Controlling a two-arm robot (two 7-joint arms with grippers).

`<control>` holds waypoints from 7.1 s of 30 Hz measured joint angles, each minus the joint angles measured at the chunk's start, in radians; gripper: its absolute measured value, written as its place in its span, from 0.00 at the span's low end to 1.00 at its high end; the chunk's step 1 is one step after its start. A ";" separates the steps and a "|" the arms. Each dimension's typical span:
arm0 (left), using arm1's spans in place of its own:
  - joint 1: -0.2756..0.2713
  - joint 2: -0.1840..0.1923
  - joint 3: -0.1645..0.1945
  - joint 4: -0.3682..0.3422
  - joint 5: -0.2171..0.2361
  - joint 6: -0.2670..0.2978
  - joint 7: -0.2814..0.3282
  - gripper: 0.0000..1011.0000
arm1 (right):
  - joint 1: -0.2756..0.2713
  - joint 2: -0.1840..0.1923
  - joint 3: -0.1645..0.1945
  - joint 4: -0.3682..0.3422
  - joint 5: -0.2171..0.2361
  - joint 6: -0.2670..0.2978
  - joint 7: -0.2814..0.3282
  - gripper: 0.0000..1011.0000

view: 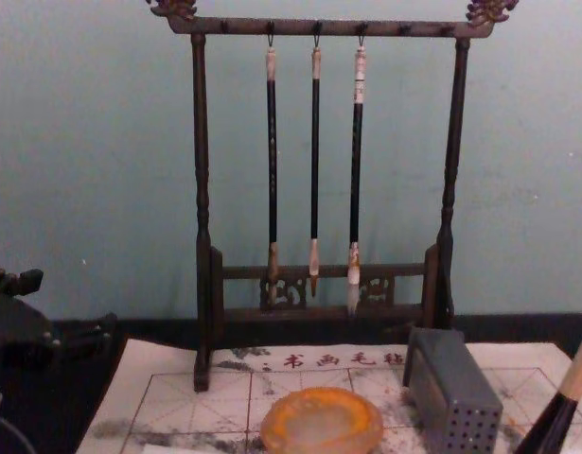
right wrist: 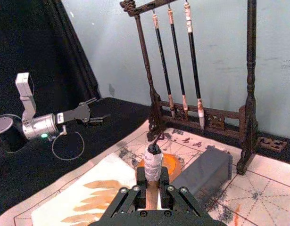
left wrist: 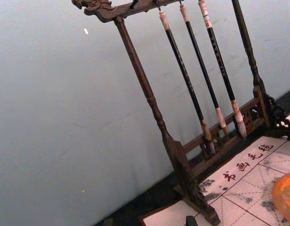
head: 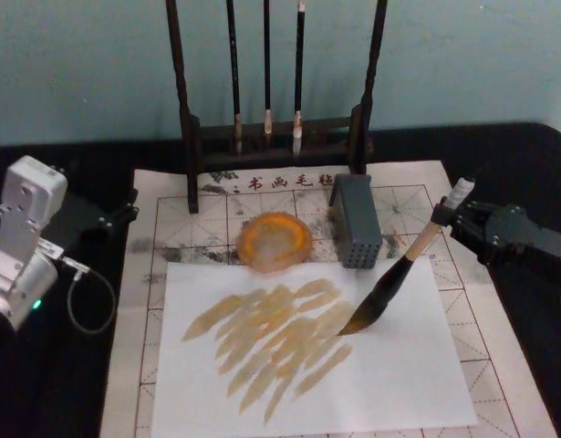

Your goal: Pick up the brush from the inkstone, write on the paper, then place the brush back to its original position.

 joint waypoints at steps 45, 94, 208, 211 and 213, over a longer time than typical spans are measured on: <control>0.000 0.000 0.000 0.000 0.000 0.000 0.000 0.99 | -0.042 0.010 0.079 0.005 -0.013 -0.003 -0.061 0.17; 0.000 0.000 0.000 0.000 0.000 0.000 0.000 0.99 | 0.184 -0.256 -0.006 0.213 0.164 0.020 -0.048 0.17; 0.000 0.000 0.000 0.000 0.000 0.000 0.000 0.99 | 0.312 -0.490 -0.064 0.570 0.327 0.093 -0.176 0.83; 0.000 0.000 0.000 0.000 0.000 0.000 0.000 0.99 | 0.312 -0.490 -0.064 0.570 0.327 0.093 -0.176 0.90; 0.000 0.000 0.000 0.000 0.000 0.000 0.000 0.99 | 0.312 -0.490 -0.064 0.570 0.327 0.093 -0.176 0.96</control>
